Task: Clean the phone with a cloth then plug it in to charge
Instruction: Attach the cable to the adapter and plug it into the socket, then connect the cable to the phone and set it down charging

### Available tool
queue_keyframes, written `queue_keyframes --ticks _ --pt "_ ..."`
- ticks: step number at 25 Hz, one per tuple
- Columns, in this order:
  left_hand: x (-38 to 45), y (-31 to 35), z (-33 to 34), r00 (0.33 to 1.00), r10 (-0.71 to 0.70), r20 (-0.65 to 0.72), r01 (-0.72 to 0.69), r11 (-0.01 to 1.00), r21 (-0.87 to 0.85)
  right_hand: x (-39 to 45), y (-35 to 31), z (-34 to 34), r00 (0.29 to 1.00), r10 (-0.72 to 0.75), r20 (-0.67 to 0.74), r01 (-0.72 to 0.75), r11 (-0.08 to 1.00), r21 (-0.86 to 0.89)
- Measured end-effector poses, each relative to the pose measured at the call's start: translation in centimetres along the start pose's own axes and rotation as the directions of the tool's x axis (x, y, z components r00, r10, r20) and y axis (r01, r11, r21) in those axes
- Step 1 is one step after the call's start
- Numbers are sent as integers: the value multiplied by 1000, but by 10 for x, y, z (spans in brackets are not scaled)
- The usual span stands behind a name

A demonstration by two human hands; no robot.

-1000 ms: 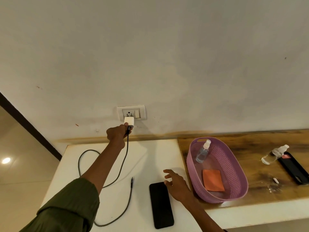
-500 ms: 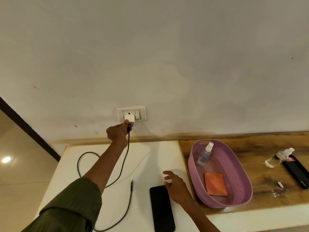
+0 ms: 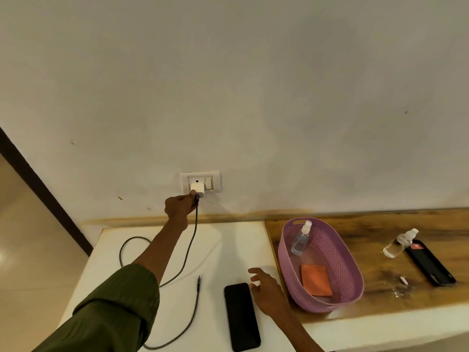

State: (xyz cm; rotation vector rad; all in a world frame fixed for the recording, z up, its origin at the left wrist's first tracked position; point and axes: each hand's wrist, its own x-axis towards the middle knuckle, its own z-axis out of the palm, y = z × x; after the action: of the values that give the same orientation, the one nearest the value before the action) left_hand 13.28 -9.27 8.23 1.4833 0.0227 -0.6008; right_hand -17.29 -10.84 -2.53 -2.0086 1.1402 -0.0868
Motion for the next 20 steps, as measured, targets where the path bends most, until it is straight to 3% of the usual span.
queue_keyframes --ticks 5,8,12,15,17,20 --pt "-37 -9 -25 953 285 -105 -243 922 302 -19 1 -4 999 38 -7 -38 999 10" --pt "-63 -27 -45 891 432 -139 -362 861 356 -31 0 2 998 42 -37 -44 997 -58" --pt "-99 -77 -75 820 572 -33 -513 759 401 -42 -6 18 995 92 -49 -95 994 -52" --pt "-119 -119 -102 816 540 207 -562 656 503 -46 -12 29 988 131 -81 -138 987 -85" --pt "-125 -147 -112 841 425 336 -528 502 686 -46 -17 37 981 173 -86 -182 976 -119" --pt "-134 -177 -116 916 212 341 -397 347 850 -46 -24 54 967 244 -78 -255 950 -181"
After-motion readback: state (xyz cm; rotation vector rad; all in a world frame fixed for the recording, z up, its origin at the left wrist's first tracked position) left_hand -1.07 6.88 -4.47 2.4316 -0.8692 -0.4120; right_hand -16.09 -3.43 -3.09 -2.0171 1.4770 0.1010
